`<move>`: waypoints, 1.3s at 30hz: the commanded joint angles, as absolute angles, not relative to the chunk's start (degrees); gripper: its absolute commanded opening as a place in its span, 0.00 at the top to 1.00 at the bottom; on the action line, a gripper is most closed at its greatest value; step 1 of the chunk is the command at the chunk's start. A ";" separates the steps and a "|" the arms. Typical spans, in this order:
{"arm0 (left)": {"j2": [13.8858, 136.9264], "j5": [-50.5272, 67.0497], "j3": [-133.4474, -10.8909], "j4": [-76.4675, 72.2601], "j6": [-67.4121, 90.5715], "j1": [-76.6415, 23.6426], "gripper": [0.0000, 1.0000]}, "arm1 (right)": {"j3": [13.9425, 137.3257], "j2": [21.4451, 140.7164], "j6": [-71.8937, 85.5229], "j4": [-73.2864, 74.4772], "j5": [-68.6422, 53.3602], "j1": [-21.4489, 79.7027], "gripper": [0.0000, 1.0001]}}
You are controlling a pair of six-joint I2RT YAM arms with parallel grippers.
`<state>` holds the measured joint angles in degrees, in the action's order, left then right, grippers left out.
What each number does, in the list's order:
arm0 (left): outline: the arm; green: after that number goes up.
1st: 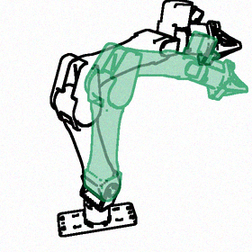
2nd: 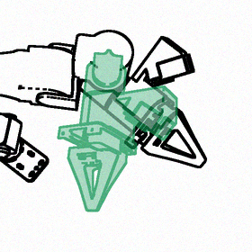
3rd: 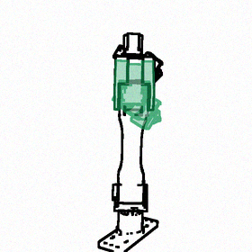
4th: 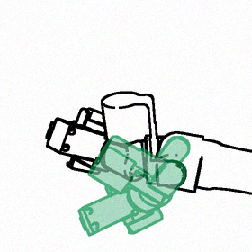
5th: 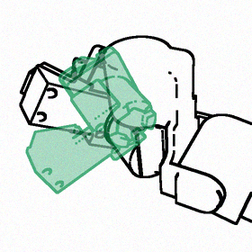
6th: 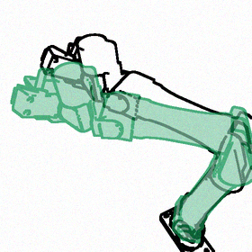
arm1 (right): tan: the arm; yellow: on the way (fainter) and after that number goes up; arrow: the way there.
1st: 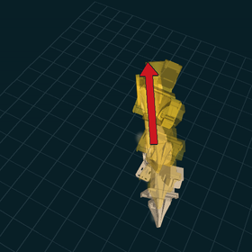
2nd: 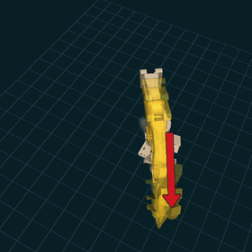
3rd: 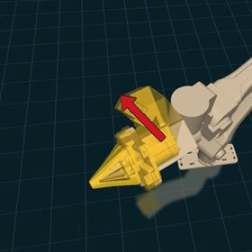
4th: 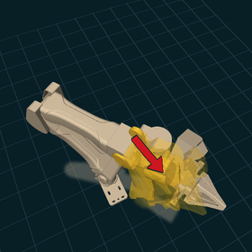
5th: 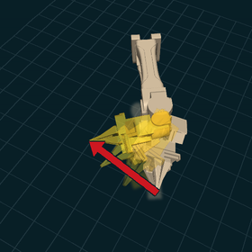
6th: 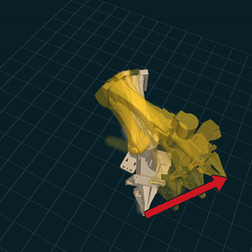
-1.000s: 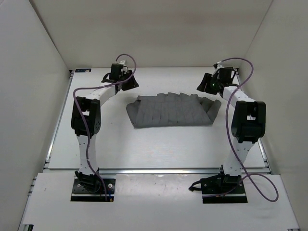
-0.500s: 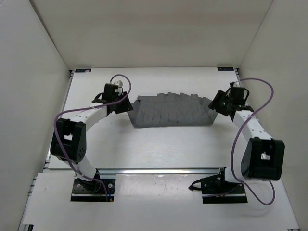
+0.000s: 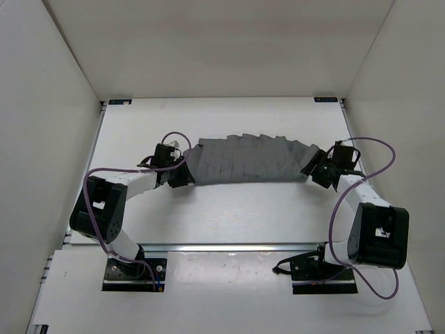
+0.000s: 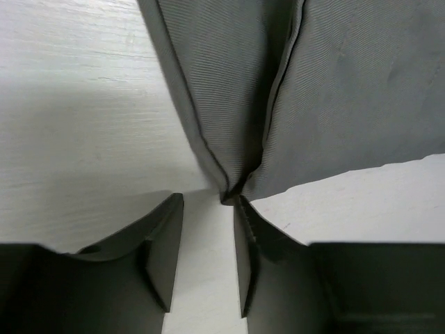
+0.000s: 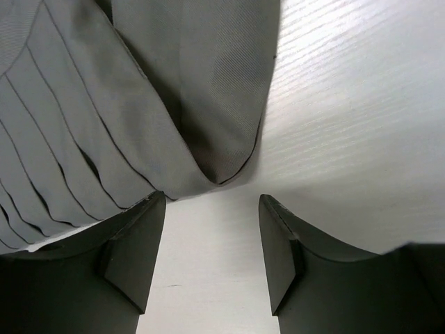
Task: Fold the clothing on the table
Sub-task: Fold the skirt
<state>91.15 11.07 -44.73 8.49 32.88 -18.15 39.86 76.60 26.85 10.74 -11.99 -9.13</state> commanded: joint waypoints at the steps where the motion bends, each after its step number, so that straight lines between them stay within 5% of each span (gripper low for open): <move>1: 91.40 12.22 -45.00 2.20 36.56 -19.68 0.60 | 39.64 78.31 27.60 6.77 -12.66 -8.88 0.47; 7: 94.74 14.58 -45.53 0.96 37.79 -20.74 1.00 | 37.70 81.29 29.00 2.38 -14.06 -10.02 0.44; 16: 94.22 12.92 -44.82 -0.09 37.09 -20.39 1.00 | 41.21 88.94 29.18 0.70 -16.43 -9.93 0.49; 18: 93.96 12.92 -44.65 0.00 36.83 -20.30 1.00 | 41.92 90.70 28.74 0.53 -18.18 -10.28 0.69; 20: 94.04 13.27 -44.47 0.00 36.56 -20.13 1.00 | 43.67 91.32 28.48 0.35 -19.51 -10.28 1.00; 30: 91.85 12.40 -42.37 1.58 35.42 -21.09 1.00 | 56.93 85.43 18.99 0.53 -31.80 2.87 1.00; 39: 91.58 12.31 -41.13 1.23 35.94 -20.83 1.00 | 74.07 98.76 11.61 5.97 -40.68 23.80 1.00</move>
<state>93.78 12.86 -42.02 1.23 36.03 -20.56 69.69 92.82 15.57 3.73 -35.05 19.51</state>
